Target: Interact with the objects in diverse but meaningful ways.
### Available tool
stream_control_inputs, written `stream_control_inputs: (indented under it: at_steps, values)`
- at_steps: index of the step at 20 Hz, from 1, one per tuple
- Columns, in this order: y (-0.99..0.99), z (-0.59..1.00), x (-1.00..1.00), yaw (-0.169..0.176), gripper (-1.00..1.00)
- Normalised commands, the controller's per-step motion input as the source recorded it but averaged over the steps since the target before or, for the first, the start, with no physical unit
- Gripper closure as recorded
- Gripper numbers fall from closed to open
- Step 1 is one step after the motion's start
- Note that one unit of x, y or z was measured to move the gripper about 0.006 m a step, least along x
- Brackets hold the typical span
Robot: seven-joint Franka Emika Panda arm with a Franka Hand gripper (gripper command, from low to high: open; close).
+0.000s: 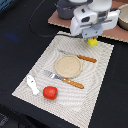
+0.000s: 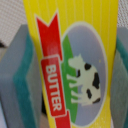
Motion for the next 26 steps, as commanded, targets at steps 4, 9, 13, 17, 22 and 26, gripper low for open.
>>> stream_control_inputs:
  at_steps: [4,9,13,17,22,26]
  values:
    - [-0.48,0.64,-0.13,0.000,1.00]
    - [-0.66,0.12,-0.62,0.000,1.00]
    - [-0.63,0.00,-0.76,0.000,1.00]
    - [-0.62,0.00,-0.77,0.000,1.00]
    - [-0.59,-0.03,-0.80,0.000,1.00]
    - [-0.56,-0.06,-0.81,-0.002,1.00]
